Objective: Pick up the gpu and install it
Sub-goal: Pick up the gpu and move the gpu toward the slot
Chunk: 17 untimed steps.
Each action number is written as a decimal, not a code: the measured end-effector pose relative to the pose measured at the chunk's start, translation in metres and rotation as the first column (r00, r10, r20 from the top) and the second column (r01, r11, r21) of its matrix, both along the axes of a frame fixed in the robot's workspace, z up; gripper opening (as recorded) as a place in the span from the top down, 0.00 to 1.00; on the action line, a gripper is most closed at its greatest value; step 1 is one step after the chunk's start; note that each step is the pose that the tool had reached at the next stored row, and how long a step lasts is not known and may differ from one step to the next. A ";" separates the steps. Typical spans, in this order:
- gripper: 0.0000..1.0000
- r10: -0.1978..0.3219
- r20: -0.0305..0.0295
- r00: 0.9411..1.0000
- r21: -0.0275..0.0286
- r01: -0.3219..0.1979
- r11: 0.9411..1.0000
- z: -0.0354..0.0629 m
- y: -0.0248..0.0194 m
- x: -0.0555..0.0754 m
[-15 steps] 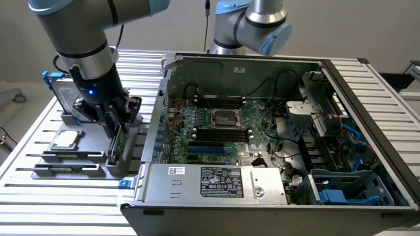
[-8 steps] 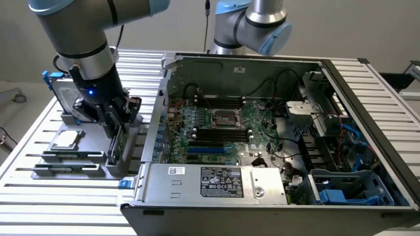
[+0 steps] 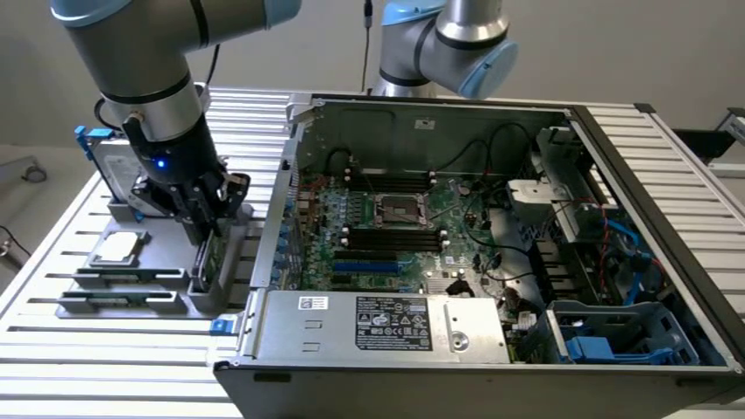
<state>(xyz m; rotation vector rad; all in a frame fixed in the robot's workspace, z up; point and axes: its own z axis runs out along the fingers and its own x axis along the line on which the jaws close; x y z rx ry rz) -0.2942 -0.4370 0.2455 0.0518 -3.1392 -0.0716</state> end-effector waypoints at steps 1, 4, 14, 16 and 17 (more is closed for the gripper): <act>0.74 0.000 0.000 1.000 0.000 0.000 1.000 0.0000 0.0000 0.000; 0.74 0.000 0.000 1.000 0.000 0.000 1.000 0.0000 0.0000 0.000; 0.74 0.000 0.000 1.000 0.000 0.000 1.000 0.0085 0.0000 0.000; 0.74 0.000 0.000 1.000 0.000 0.000 1.000 0.0177 0.0001 0.000; 0.74 0.000 0.000 1.000 0.000 0.000 1.000 0.0222 0.0001 0.000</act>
